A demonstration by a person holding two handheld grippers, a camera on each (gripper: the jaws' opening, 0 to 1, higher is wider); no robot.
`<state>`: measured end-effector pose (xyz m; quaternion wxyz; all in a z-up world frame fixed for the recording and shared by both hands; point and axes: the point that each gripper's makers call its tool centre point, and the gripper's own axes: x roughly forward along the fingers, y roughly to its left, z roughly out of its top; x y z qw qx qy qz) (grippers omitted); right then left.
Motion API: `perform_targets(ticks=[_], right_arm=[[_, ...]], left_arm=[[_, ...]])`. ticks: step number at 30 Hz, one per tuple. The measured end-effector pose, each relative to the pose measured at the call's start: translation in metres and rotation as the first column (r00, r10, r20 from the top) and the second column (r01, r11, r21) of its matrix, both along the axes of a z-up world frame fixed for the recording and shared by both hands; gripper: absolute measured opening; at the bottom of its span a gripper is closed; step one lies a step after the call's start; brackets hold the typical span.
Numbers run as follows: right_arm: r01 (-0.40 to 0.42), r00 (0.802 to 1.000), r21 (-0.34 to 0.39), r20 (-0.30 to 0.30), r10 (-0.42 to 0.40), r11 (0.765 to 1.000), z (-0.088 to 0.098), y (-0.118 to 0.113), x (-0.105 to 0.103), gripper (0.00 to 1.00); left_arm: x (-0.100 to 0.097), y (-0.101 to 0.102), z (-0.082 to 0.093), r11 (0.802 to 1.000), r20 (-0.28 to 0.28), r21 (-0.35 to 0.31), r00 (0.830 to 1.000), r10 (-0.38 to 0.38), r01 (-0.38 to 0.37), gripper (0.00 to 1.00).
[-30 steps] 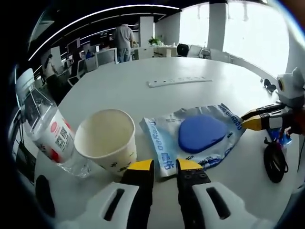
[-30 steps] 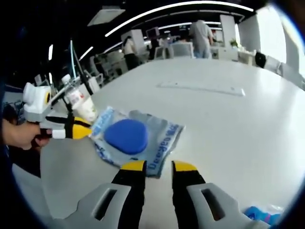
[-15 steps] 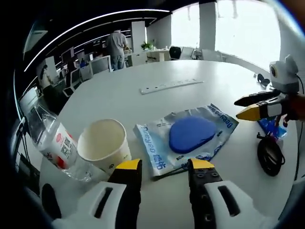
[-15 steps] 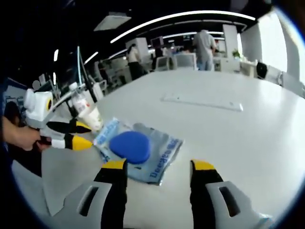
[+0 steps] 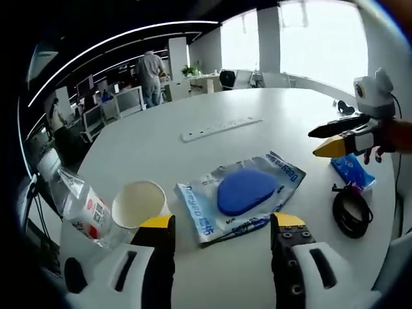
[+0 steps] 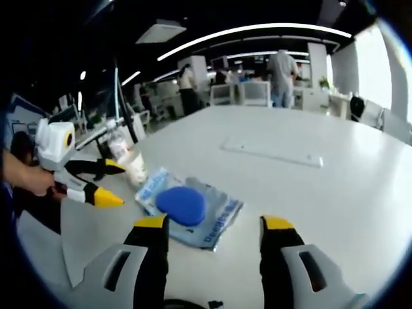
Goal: Arrange the tabletop items into an orderly group along one side of the table until the central work area is clear of visible clutter.
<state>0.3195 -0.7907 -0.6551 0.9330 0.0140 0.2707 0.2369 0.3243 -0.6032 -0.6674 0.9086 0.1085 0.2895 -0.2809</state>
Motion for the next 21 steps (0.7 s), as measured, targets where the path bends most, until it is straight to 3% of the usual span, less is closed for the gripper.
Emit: perform_targets(ticks=[11,21], right_arm=[[-0.006,0.999,-0.009,0.032,0.006,1.000,0.020,-0.007,-0.010,0.60],[-0.008,0.999,-0.012,0.046,0.008,1.000,0.034,-0.012,-0.019,0.65]], left_arm=[[-0.007,-0.005,0.024,1.000,0.034,-0.014,0.999,-0.019,0.019,0.60],[-0.016,-0.003,0.035,1.000,0.050,-0.005,0.998,-0.023,0.023,0.66]])
